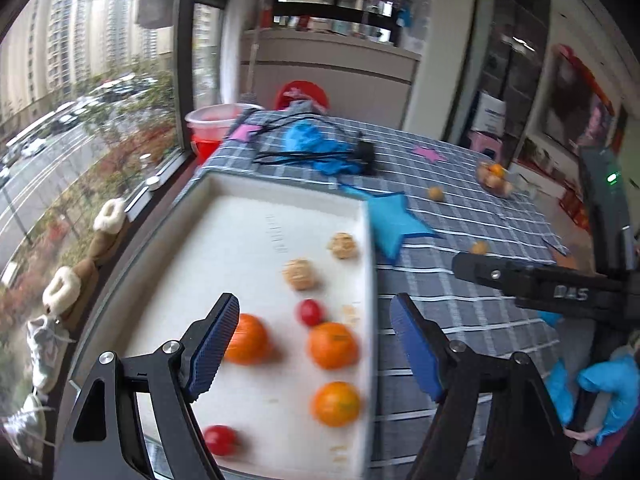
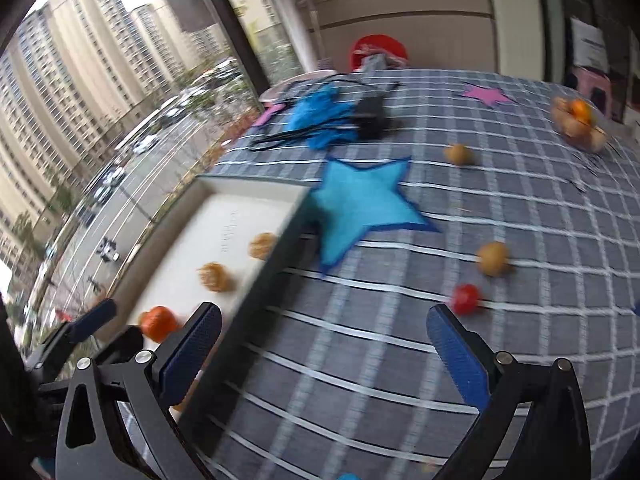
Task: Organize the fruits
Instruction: 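Withdraw both open tools from the tray back over the cloth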
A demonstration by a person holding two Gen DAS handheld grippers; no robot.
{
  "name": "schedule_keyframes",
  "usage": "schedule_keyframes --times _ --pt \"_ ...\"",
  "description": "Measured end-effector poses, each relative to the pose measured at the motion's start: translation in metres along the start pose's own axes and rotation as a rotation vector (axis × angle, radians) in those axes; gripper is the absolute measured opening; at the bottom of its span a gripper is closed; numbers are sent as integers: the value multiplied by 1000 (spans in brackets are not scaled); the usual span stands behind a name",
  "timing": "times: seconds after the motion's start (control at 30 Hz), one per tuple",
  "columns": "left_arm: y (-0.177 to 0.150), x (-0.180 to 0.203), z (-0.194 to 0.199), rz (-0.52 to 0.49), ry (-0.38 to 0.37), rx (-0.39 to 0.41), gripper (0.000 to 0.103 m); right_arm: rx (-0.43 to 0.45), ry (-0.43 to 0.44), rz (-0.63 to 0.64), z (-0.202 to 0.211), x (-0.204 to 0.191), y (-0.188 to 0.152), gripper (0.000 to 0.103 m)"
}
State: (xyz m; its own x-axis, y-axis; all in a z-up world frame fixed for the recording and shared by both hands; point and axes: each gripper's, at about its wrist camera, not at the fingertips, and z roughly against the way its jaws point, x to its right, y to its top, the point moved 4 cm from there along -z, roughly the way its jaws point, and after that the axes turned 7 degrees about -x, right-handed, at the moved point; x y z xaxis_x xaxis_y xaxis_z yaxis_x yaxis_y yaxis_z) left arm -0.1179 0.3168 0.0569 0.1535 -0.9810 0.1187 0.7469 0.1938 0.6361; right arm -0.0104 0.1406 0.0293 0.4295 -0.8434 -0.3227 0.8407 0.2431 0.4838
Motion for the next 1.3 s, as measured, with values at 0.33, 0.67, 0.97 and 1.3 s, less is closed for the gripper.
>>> schedule_keyframes --times 0.33,0.67,0.97,1.3 --pt "5 67 -9 -78 -88 -91 81 -39 -222 -257 20 140 -38 103" --pt "14 111 -28 -129 -82 -135 81 -36 -459 -261 36 190 -53 103" --pt "27 136 -46 -155 -50 -149 81 6 -477 -220 29 188 -53 103" --pt "42 154 -70 -169 -42 -179 81 15 -478 -218 32 186 -58 103"
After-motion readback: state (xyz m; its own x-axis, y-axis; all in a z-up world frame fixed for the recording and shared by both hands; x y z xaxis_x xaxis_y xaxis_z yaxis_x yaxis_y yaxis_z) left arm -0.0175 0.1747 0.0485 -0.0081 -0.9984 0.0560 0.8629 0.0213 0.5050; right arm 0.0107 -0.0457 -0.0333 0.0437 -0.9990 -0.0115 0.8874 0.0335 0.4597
